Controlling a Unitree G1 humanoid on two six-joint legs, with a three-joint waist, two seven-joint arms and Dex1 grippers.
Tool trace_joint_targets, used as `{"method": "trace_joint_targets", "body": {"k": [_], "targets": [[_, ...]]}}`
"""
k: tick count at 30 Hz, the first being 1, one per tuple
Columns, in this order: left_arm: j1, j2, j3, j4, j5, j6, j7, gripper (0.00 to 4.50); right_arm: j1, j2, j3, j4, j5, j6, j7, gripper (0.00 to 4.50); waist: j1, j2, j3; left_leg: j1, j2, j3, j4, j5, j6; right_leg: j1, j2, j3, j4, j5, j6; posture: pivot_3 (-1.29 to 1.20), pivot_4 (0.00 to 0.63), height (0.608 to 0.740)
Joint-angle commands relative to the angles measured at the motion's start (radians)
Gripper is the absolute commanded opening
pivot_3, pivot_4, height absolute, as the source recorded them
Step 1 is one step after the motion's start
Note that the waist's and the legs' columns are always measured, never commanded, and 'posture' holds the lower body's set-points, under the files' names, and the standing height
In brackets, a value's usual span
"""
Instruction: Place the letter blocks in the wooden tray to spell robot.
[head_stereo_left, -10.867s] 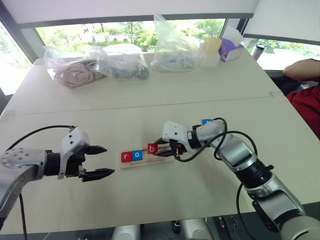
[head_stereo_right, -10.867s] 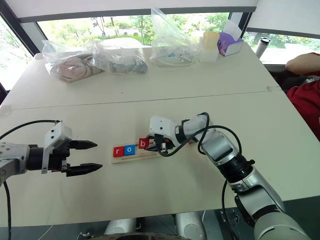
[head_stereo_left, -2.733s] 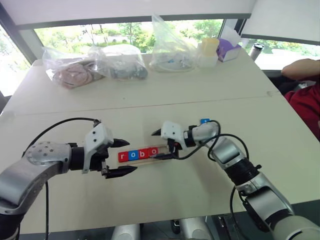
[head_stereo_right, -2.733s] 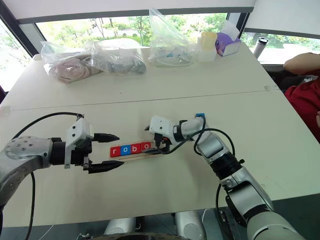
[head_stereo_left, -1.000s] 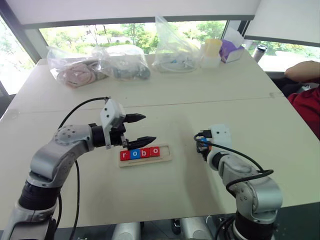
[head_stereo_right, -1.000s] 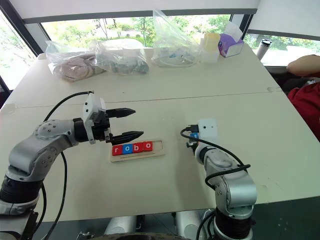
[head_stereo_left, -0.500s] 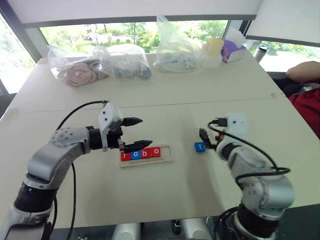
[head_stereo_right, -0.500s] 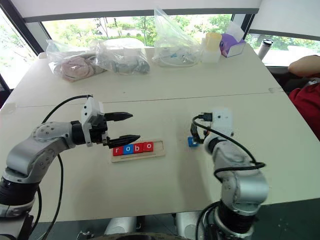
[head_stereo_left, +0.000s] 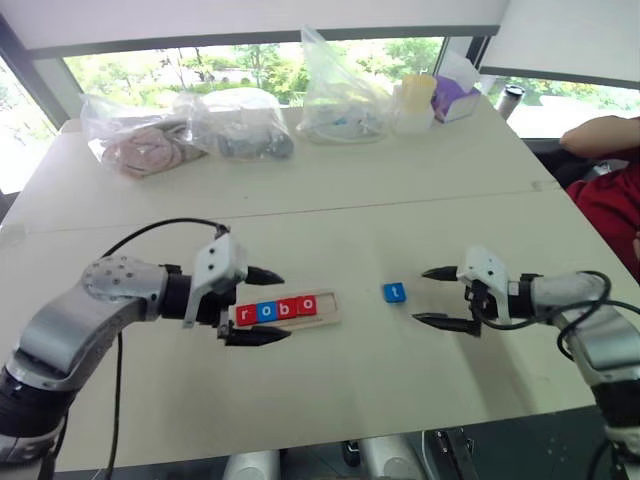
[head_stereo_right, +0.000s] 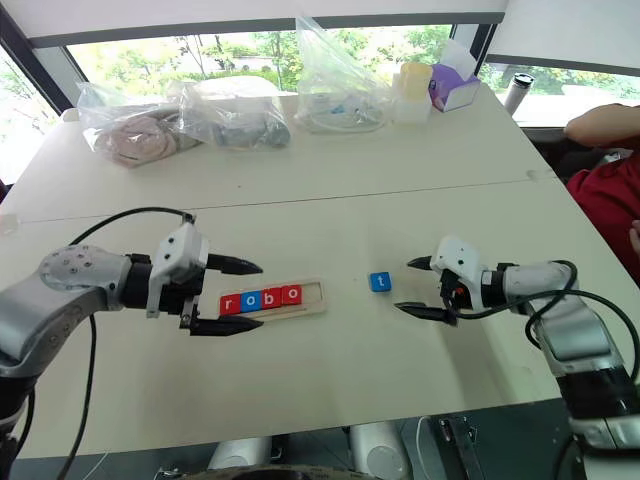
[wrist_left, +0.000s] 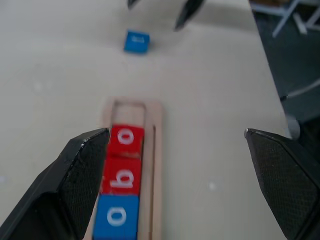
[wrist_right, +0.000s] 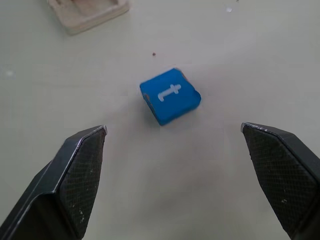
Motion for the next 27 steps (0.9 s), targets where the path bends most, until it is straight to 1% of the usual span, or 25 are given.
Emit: {"method": "trace_joint_targets", "body": {"k": [1,7,8,10,11,14,15,19,21,22,24,27], "targets": [[0.004,-0.007,0.010,0.003,0.014,-0.031,-0.006,4.50,-0.062,0.015,0.040,0.106,-0.031,-0.147,0.062,4.44,0.006,-0.001,0.000,0.000,0.000,-0.001,0.000,0.000,0.000,0.000,0.000,0.000,0.000,0.000,0.000,0.00,0.150,0.740],[0.028,-0.009,0.016,-0.004,0.024,-0.041,0.006,4.50,-0.128,0.044,0.113,0.239,-0.072,-0.277,0.137,4.44,0.014,-0.001,0.000,-0.002,0.000,-0.001,0.000,0.000,0.000,0.000,-0.002,0.000,0.000,0.002,0.001,0.00,0.150,0.740],[0.032,-0.010,0.019,-0.007,0.024,-0.041,0.011,4.50,-0.138,0.052,0.117,0.254,-0.073,-0.295,0.146,4.21,0.013,-0.001,0.000,-0.002,0.000,0.000,0.000,0.000,0.000,0.000,-0.002,0.000,0.000,0.003,0.001,0.00,0.150,0.740],[0.038,-0.011,0.027,-0.012,0.021,-0.038,0.018,4.50,-0.152,0.060,0.121,0.276,-0.071,-0.312,0.159,3.61,0.010,-0.001,0.000,-0.002,0.000,0.000,0.000,0.000,0.000,0.000,-0.002,0.000,0.000,0.003,0.001,0.00,0.150,0.740],[0.041,-0.010,0.032,-0.013,0.019,-0.037,0.020,4.50,-0.157,0.062,0.121,0.283,-0.069,-0.314,0.165,3.15,0.010,-0.001,0.000,-0.002,0.000,0.000,0.000,0.000,0.000,0.000,-0.002,0.000,0.000,0.003,0.001,0.00,0.150,0.740],[0.051,0.013,0.038,-0.014,0.028,-0.036,0.013,4.50,-0.164,0.064,0.120,0.291,-0.067,-0.316,0.173,1.52,0.009,-0.001,0.000,-0.001,0.000,-0.001,0.000,0.000,0.000,0.000,-0.002,0.000,0.001,0.003,0.001,0.00,0.150,0.740],[0.050,0.020,0.042,-0.007,0.038,-0.047,0.011,4.50,-0.164,0.064,0.122,0.287,-0.068,-0.315,0.174,1.12,0.009,-0.001,0.000,0.000,0.000,-0.001,0.000,0.000,0.000,0.000,-0.001,0.000,0.001,0.003,0.000,0.00,0.150,0.740],[0.039,0.042,0.081,0.005,0.019,-0.041,-0.007,4.50,-0.201,0.088,0.116,0.234,-0.070,-0.217,0.106,1.11,0.006,0.000,0.000,0.000,0.000,-0.001,0.002,0.000,0.000,0.000,-0.001,0.000,0.002,0.003,0.000,0.00,0.150,0.740],[0.053,0.074,0.099,-0.005,0.009,-0.016,-0.025,4.50,-0.216,0.107,0.117,0.125,-0.020,-0.071,0.094,1.11,0.004,0.000,0.000,0.000,0.000,0.000,0.002,0.000,0.000,0.000,-0.001,0.000,0.002,0.003,-0.001,0.00,0.150,0.740],[0.073,0.100,0.106,-0.016,0.013,-0.014,-0.042,4.50,-0.218,0.118,0.132,0.054,-0.008,-0.021,0.093,1.11,0.004,0.000,0.001,0.000,0.000,0.000,0.002,0.000,0.000,0.000,-0.001,0.000,0.003,0.003,-0.001,0.00,0.150,0.740],[0.094,0.116,0.129,-0.030,0.001,-0.007,-0.045,4.50,-0.231,0.157,0.188,-0.055,-0.034,0.040,0.063,1.11,0.005,0.000,0.000,-0.001,0.001,-0.001,0.002,0.000,0.000,-0.003,-0.001,0.000,0.006,0.004,0.001,0.00,0.150,0.740],[0.094,0.115,0.139,-0.042,-0.013,0.003,-0.036,4.50,-0.247,0.173,0.270,-0.106,-0.112,0.089,0.037,1.11,0.010,0.000,0.000,-0.001,0.001,-0.002,0.001,0.000,0.000,-0.004,0.000,-0.001,0.008,0.003,0.001,0.00,0.150,0.740]]}}
